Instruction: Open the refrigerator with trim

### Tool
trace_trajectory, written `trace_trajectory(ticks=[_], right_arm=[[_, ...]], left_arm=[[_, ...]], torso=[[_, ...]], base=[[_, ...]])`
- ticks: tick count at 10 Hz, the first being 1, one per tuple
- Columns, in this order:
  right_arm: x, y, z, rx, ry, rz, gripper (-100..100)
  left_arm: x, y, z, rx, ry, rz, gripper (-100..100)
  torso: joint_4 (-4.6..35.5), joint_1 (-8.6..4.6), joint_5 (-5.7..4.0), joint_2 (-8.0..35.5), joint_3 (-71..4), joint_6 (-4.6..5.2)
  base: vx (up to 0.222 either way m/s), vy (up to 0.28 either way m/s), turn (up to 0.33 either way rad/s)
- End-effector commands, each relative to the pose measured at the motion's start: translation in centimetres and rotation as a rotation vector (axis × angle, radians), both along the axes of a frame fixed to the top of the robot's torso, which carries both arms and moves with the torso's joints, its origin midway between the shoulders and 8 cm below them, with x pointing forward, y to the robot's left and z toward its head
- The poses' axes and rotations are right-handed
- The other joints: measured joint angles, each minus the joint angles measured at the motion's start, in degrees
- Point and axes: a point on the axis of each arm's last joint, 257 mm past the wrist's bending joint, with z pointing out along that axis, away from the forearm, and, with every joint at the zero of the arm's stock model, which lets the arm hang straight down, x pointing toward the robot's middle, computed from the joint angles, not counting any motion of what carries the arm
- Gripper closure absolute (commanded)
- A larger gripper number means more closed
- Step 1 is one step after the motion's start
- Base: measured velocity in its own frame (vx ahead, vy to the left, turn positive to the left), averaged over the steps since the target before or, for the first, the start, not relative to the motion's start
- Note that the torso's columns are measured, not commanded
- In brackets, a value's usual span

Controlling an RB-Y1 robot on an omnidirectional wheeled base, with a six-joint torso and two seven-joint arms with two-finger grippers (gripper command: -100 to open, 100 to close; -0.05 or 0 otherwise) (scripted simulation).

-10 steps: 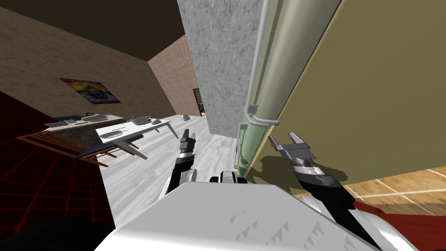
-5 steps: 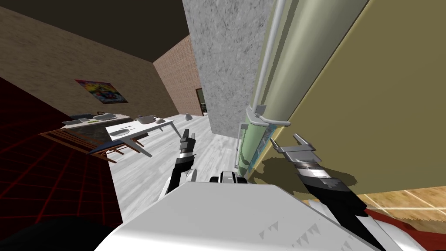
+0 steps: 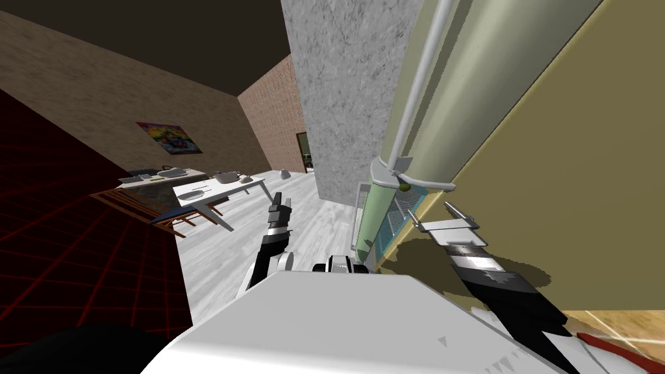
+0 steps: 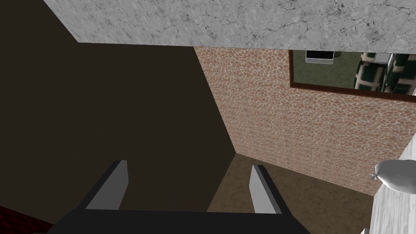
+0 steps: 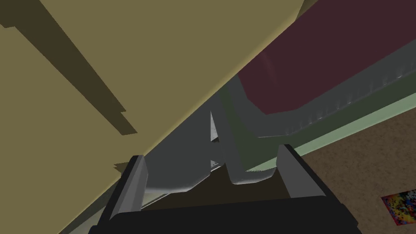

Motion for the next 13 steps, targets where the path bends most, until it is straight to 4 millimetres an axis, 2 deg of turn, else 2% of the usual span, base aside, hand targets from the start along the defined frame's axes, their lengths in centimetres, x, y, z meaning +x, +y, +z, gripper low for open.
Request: trace_trajectory(ticks=[1, 6, 8, 11, 13], right_arm=[[-0.4, -1.0, -0.6, -0.109, 0.033, -0.061, -100], [-1.0, -2.4, -1.4, -0.257, 0.082, -0.143, -100], [-1.8, -3.8, -2.0, -0.375, 0.129, -0.213, -100], [-2.2, -4.4, -2.2, -0.457, 0.153, -0.255, -100], [-3.1, -5.6, -2.5, -0.556, 0.194, -0.321, -100]], left_arm=[[0.0, 0.0, 0.0, 0.000, 0.000, 0.000, 0], [0.0, 0.0, 0.0, 0.000, 0.000, 0.000, 0], [0.0, 0.0, 0.0, 0.000, 0.000, 0.000, 0], [0.0, 0.0, 0.0, 0.000, 0.000, 0.000, 0], [0.0, 0.0, 0.0, 0.000, 0.000, 0.000, 0]], torso=[[0.0, 0.04, 0.03, -0.1, -0.1, -0.02], [0.1, -0.10, -0.02, 0.3, 0.2, 0.16], [0.1, -0.08, -0.02, 0.2, 0.2, 0.15], [0.1, -0.11, -0.02, 0.2, 0.1, 0.15], [0.1, -0.11, -0.03, 0.3, 0.2, 0.16]], base=[[0.033, 0.062, 0.068], [0.038, 0.060, 0.068], [0.053, 0.069, 0.119], [0.048, 0.056, 0.050], [0.052, 0.054, 0.075]])
